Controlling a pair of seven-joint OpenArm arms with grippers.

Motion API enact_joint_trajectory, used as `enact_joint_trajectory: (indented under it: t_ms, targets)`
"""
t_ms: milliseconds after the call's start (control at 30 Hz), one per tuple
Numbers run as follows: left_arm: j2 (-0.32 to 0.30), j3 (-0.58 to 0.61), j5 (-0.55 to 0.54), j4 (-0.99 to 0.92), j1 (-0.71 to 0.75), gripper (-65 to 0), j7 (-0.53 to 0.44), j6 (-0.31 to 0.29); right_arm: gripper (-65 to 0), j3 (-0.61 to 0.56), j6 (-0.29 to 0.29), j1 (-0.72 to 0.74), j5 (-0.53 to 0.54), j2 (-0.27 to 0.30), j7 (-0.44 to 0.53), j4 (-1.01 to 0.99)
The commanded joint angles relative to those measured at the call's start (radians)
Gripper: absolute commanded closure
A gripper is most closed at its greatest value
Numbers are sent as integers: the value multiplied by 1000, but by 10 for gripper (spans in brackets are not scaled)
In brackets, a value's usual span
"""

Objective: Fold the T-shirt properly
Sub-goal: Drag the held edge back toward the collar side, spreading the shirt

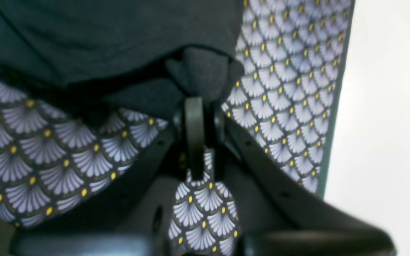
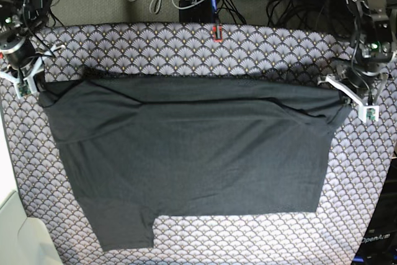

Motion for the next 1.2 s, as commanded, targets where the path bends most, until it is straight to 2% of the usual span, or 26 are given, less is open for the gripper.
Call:
enact_joint_trajectory:
  t_ms: [0,267,467,600,667,767,867,1167]
  targets:
    - [-23,-8,3,25,5,-4,-19,5,0,10,-5,-5,7,18,19,28]
    - [-65,-10,3,49,23,-4,-19,5,0,10,-5,-13,3,18,19,79]
    - [-69,-30,1,49,26,-4,-17,4,0,56,-5,-14,7,18,-9,84]
    - [-69,-70,-1,51,11,-4,46,2,0,68,-5,-3,7,24,-52,85]
    - [-69,-71,-1,51,-9,-4,57,-18,0,68,-5,3,6,29,-53,94]
    - [-69,-71,7,51,-17,-4,61,-94,0,67,-5,14,3,25,-53,114]
    - [-69,-71,9,51,-12,-3,61,-122,0,67,-5,10,3,25,-55,116]
    - [-69,-73,10,49,-8,-3,61,-122,0,68,-5,7,1,25,-55,116]
